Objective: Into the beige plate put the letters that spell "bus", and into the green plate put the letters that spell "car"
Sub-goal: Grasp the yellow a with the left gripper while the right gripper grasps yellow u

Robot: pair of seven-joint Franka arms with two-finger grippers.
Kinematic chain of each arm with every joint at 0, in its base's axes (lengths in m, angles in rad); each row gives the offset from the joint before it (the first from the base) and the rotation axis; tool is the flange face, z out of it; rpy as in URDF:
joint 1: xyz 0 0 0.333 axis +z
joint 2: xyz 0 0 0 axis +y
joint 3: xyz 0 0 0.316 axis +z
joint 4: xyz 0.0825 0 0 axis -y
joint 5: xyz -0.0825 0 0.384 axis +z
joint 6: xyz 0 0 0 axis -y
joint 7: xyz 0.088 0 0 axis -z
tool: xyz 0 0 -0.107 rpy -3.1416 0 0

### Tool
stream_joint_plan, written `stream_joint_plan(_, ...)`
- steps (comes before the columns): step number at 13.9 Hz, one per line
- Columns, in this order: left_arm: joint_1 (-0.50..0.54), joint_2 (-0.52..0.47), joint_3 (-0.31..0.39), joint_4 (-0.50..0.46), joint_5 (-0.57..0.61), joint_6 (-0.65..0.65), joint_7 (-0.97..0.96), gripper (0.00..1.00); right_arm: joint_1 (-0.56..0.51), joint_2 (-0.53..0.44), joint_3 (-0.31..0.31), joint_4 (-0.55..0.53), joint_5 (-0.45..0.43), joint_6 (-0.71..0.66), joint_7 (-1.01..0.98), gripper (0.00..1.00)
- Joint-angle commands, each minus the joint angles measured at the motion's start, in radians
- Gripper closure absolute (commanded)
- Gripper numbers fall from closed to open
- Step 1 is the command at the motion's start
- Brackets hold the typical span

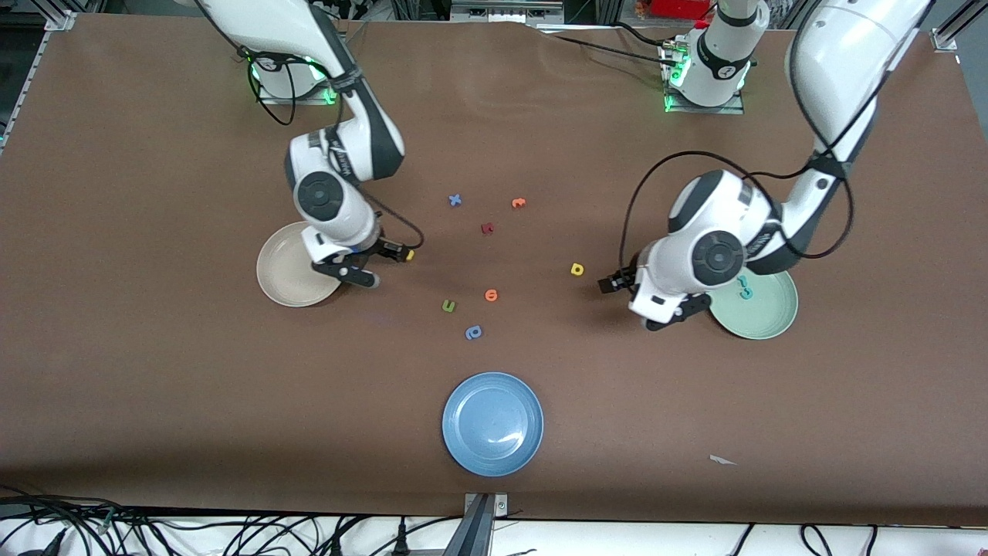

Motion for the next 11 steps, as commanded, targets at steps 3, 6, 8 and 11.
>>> stream_joint_plan(3,-0.035,0.018,0.006,-0.116,0.059,0.224,-0.121,0.07,0.041,0.065,-0.005,0.004,0.019,0.092,0.055,0.36)
stream_joint_plan(6,-0.052,0.019,0.006,-0.176,0.136,0.296,-0.19,0.08,0.043,0.074,-0.003,0.006,0.022,0.092,0.078,0.42)
stream_joint_plan(8,-0.069,0.022,0.006,-0.195,0.173,0.324,-0.234,0.09,0.058,0.08,-0.003,0.006,0.022,0.095,0.089,0.42)
stream_joint_plan(11,-0.081,0.044,0.008,-0.195,0.231,0.328,-0.294,0.1,0.069,0.082,-0.003,0.004,0.022,0.095,0.094,0.46)
